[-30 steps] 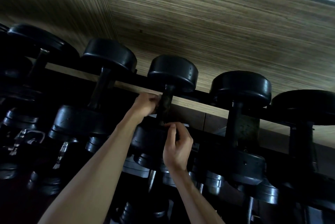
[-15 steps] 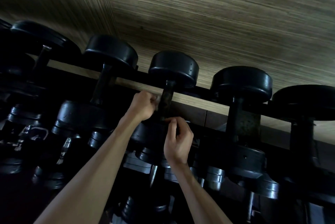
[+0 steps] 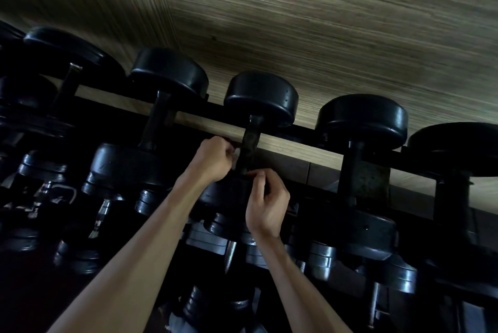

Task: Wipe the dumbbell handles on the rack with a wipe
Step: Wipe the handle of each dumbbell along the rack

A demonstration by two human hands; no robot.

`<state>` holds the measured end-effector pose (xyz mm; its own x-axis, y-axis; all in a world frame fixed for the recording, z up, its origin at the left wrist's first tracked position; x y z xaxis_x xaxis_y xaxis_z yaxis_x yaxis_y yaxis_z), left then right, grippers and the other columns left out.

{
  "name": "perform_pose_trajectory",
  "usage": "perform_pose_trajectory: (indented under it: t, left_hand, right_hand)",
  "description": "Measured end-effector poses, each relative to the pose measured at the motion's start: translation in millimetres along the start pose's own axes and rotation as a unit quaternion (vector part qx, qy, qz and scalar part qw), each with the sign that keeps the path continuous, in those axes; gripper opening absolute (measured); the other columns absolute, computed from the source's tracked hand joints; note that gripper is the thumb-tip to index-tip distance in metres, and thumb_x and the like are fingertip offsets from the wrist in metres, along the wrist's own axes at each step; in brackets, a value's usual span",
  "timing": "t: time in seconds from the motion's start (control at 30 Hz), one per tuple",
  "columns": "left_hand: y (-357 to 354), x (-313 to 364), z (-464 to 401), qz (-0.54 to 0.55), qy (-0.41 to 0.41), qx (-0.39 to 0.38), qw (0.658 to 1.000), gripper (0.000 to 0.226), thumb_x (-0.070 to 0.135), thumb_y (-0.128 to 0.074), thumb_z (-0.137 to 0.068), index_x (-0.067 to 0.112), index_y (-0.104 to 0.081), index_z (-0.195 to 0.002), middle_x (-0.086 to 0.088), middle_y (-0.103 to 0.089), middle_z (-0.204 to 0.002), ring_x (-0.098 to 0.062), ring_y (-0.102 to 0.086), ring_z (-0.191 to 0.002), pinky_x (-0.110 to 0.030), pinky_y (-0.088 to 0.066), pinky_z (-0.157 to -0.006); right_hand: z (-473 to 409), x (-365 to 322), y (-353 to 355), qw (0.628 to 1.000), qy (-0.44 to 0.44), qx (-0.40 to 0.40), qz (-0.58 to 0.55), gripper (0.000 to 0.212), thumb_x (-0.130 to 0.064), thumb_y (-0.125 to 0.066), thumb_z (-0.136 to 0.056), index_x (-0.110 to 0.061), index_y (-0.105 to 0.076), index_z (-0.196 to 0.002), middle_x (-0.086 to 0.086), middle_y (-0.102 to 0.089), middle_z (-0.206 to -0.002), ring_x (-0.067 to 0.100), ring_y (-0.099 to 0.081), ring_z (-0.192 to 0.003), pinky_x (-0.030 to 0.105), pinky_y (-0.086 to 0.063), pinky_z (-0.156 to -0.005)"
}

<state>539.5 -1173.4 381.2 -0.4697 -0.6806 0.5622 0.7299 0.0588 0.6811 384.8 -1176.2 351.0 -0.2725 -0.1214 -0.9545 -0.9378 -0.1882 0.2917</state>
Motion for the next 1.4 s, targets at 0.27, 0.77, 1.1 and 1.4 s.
perform_pose_trajectory:
  t: [0.27, 0.77, 1.1, 1.4]
  left_hand:
    - [0.9, 0.9, -9.0, -0.053, 0.027, -0.030, 0.998, 0.024, 0.023, -0.055, -0.098, 0.006, -0.072, -0.100, -0.004, -0.065, -0.086, -0.018, -0.062, -0.078, -0.028, -0.045, -0.070]
    - [-0.2, 5.9, -11.5, -0.070, 0.043, -0.010, 0.997, 0.022, 0.023, -0.057, -0.097, 0.007, -0.071, -0.091, -0.002, -0.060, -0.075, -0.019, -0.060, -0.074, -0.031, -0.048, -0.068]
    - [-4.1, -0.2, -23.9, 0.109, 0.084, 0.053, 0.989, 0.019, 0.018, -0.061, -0.095, 0.004, -0.071, -0.087, -0.001, -0.065, -0.078, -0.010, -0.060, -0.071, -0.023, -0.051, -0.062]
    - [-6.1, 14.6, -43.1, 0.195, 0.087, 0.093, 0.972, 0.023, 0.021, -0.063, -0.095, 0.002, -0.069, -0.083, -0.005, -0.061, -0.068, -0.015, -0.059, -0.065, -0.019, -0.047, -0.059]
  right_hand:
    - [0.1, -0.2, -0.5, 1.000, -0.006, -0.006, -0.010, 0.030, -0.023, -0.042, -0.095, -0.014, -0.065, -0.078, -0.009, -0.056, -0.064, 0.011, -0.053, -0.061, 0.022, -0.039, -0.057]
    - [0.9, -1.5, 0.2, 1.000, 0.000, 0.002, -0.014, 0.033, -0.024, -0.041, -0.095, -0.012, -0.066, -0.077, -0.004, -0.058, -0.065, 0.014, -0.055, -0.063, 0.020, -0.041, -0.057]
    - [0.8, 0.3, 0.2, 1.000, -0.008, 0.001, -0.010, 0.030, -0.022, -0.042, -0.094, -0.012, -0.065, -0.078, -0.003, -0.060, -0.067, 0.015, -0.057, -0.065, 0.026, -0.045, -0.058]
    - [1.0, -2.8, 0.8, 1.000, -0.013, -0.008, -0.001, 0.032, -0.027, -0.040, -0.095, -0.016, -0.065, -0.079, -0.008, -0.061, -0.070, 0.014, -0.059, -0.070, 0.032, -0.049, -0.063]
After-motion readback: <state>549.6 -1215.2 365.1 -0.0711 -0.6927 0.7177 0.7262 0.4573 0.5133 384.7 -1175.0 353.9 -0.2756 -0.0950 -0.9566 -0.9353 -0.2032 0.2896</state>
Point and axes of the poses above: each hand's wrist, its own z-axis away from the middle knuckle, its own y-axis out of the back of the hand, x = y × z, the point moved 3 cm from there along -z, towards the middle knuckle
